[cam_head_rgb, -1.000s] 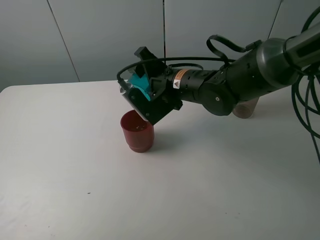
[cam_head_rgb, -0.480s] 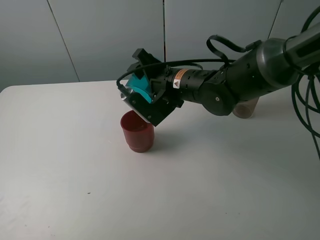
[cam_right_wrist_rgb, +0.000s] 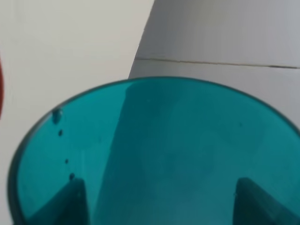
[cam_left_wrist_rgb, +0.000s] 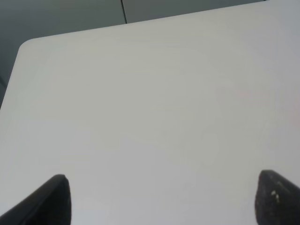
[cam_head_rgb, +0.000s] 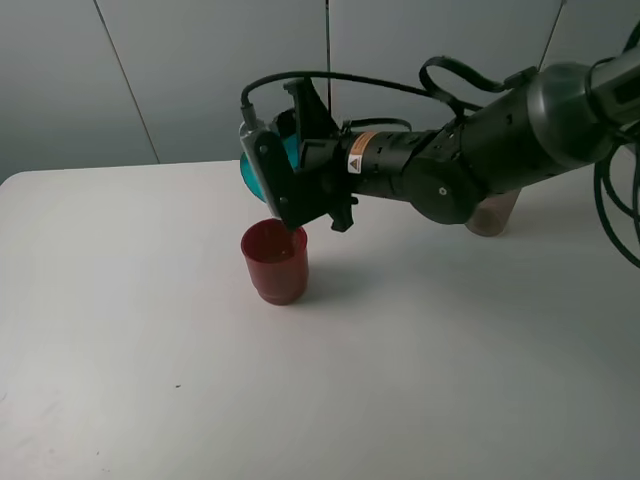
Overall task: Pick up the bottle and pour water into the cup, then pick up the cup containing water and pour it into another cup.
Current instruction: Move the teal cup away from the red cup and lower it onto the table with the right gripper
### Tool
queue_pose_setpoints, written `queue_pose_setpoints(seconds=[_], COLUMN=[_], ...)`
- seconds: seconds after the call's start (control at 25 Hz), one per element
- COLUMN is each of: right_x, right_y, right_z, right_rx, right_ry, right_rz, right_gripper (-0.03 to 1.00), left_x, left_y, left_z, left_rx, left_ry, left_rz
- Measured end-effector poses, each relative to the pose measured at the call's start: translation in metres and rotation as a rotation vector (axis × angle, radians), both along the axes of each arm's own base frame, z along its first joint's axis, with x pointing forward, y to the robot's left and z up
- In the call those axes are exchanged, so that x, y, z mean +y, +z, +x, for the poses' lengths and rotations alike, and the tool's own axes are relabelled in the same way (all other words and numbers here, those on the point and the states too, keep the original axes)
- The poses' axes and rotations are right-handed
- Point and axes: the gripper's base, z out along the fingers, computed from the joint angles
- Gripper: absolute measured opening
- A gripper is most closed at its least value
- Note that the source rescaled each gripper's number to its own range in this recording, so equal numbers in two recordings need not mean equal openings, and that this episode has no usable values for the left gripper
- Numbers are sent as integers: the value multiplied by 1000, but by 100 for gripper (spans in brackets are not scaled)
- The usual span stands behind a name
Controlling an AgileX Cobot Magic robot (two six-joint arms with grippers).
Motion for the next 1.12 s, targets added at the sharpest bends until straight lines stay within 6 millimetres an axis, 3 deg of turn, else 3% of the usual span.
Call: queue_pose_setpoints(seconds=[0.28, 0.44, 0.56, 0.8, 1.12], right_x=[-12, -36, -61, -100, -118], right_y=[47, 67, 71, 58, -8], right_z=[-4, 4, 14, 25, 0], right_rx=[428, 675, 781, 873, 794], right_ry=[-256, -457, -616, -857, -812], right_rz=[546, 851, 984, 1134, 1221], right_gripper=[3, 3, 3, 3, 3], left_x=[0, 0, 0, 0, 0], left_y=[0, 0, 0, 0, 0], left_z=[0, 0, 0, 0, 0], left_rx=[0, 0, 0, 0, 0], left_ry=[0, 0, 0, 0, 0], left_rz=[0, 0, 0, 0, 0])
